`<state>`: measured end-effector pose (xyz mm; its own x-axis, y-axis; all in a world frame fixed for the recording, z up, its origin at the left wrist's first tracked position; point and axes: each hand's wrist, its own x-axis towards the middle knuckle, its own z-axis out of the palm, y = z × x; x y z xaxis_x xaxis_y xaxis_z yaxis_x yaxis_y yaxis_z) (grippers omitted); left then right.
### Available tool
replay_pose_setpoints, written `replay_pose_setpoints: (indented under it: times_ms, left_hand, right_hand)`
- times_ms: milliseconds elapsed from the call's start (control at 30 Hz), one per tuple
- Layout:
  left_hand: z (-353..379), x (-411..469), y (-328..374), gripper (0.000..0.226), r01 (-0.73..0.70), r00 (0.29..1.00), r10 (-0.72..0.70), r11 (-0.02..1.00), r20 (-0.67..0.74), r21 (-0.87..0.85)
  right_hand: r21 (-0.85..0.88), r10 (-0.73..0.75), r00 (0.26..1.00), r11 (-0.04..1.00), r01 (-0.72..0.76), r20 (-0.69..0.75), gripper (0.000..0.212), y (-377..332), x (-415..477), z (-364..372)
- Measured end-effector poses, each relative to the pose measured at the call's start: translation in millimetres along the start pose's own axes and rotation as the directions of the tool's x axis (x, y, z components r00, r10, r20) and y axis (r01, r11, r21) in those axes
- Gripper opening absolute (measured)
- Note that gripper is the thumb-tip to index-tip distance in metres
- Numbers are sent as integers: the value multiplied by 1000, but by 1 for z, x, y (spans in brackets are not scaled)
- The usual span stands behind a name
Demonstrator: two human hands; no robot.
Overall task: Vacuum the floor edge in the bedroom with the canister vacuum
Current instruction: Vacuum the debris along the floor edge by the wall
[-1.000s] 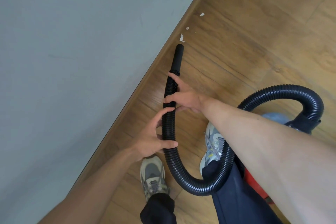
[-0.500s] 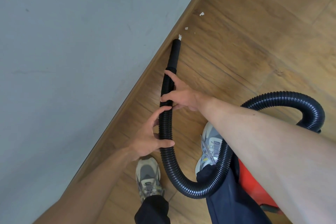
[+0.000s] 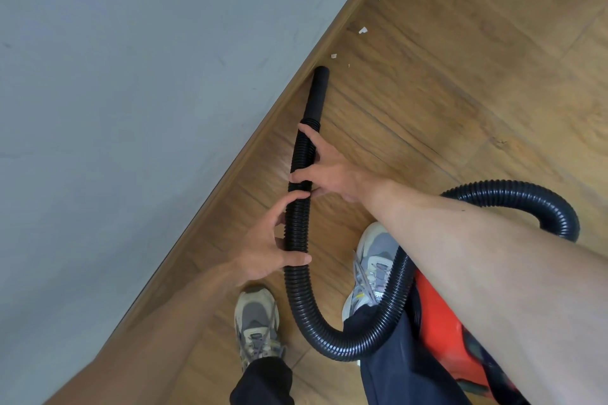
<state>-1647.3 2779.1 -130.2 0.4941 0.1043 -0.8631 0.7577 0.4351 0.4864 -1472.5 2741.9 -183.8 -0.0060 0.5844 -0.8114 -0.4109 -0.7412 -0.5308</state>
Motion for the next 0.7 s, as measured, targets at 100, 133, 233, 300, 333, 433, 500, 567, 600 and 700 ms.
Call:
replay_pose_setpoints:
  times_ms: [100, 133, 233, 300, 333, 433, 500, 567, 600, 700]
  left_hand:
    - [0, 2, 3, 95, -21, 1000, 21, 1000, 5, 8]
    - [0, 3, 5, 95, -22, 1000, 22, 1000, 8, 9]
    - [2, 7, 12, 95, -25, 1000, 25, 1000, 14, 9]
    - [3, 10, 17, 95, -32, 999, 32, 999, 20, 7]
    - [4, 11, 19, 95, -35, 999, 34, 999, 23, 13]
    - [8, 16, 25, 95, -38, 999, 37, 999, 33, 30]
    - [11, 19, 29, 95, -31, 999, 30, 999, 41, 24]
    - [15, 20, 32, 95, -15, 998, 14, 1000, 53, 22]
    - [17, 20, 33, 95, -2, 998, 0, 1000, 62, 25]
    - [23, 16, 34, 95, 38, 996, -42, 999, 85, 38]
  right_hand:
    - [23, -10, 1000, 1000, 11, -14, 101, 0, -1, -4]
    - [25, -13, 1000, 1000, 14, -18, 101, -1, 0, -5]
    - [18, -16, 1000, 1000, 16, -26, 101, -7, 0, -12]
    - [13, -16, 999, 1000, 16, -29, 100, -10, 1, -17]
    - [13, -16, 999, 1000, 16, -31, 100, -11, 1, -19]
    - [21, -16, 999, 1000, 17, -41, 100, -14, -1, -26]
    - [35, -14, 999, 999, 16, -51, 99, -15, -3, -30]
    - [48, -8, 998, 999, 11, -60, 99, -14, -6, -35]
    - [56, -2, 998, 998, 5, -61, 99, -13, -9, -38]
    - [81, 21, 998, 997, -17, -56, 100, -3, -17, -41]
